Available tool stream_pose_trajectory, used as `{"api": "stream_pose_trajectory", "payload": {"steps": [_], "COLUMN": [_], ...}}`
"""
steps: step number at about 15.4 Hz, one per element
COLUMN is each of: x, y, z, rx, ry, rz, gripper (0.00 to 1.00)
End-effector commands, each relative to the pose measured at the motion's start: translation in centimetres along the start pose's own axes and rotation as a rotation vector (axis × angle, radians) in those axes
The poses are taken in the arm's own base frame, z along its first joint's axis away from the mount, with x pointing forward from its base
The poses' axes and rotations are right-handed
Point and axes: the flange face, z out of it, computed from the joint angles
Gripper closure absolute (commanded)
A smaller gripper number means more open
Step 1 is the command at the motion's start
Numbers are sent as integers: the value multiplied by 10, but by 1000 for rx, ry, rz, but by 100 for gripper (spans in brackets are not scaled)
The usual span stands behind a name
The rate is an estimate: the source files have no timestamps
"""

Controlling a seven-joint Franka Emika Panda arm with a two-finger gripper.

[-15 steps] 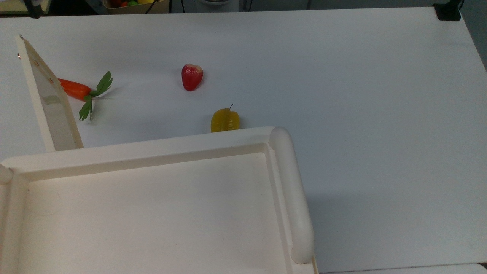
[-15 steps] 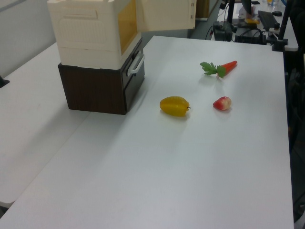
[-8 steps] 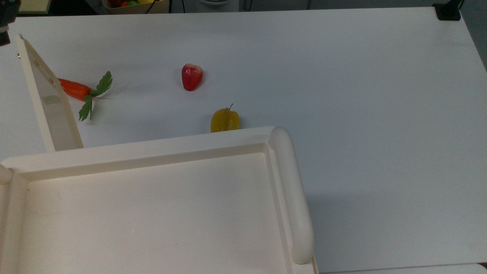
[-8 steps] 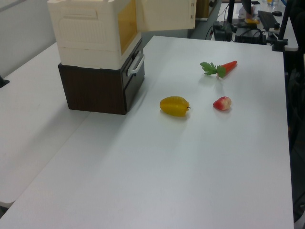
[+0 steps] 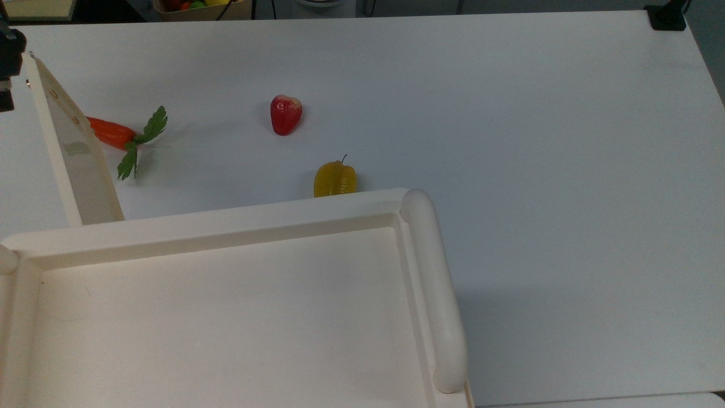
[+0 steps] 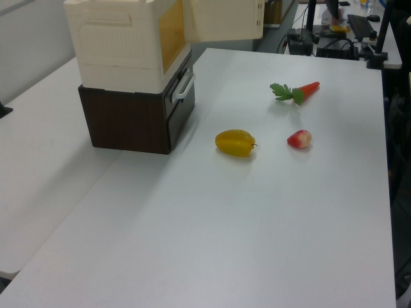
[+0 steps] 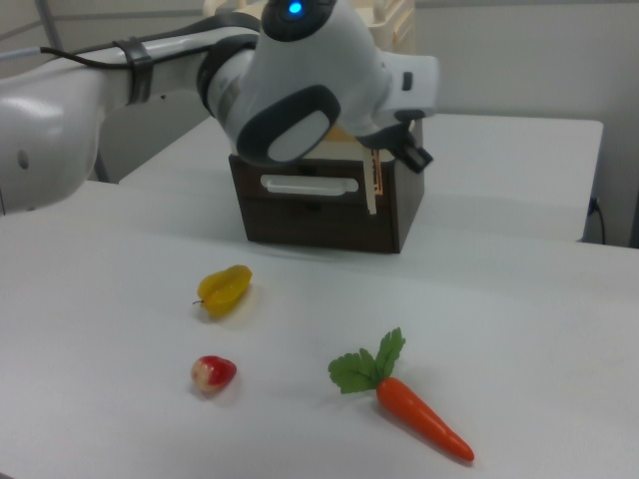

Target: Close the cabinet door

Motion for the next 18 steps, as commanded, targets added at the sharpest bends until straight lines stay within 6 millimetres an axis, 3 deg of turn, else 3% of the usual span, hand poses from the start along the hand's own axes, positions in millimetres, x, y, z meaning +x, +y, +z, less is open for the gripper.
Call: {"api": "stream_pose_trajectory", "payload": {"steps": [1,8,12,18], "x": [-5,-28,-51,-87], "y": [-27,-95,-152,-223], "z": [2,15,23,31], "rx": [37,92,135,178], "ry": [6,-46,-82,-120], "rz": [45,38,-20,-41], "gripper": [90,90,90,89]}}
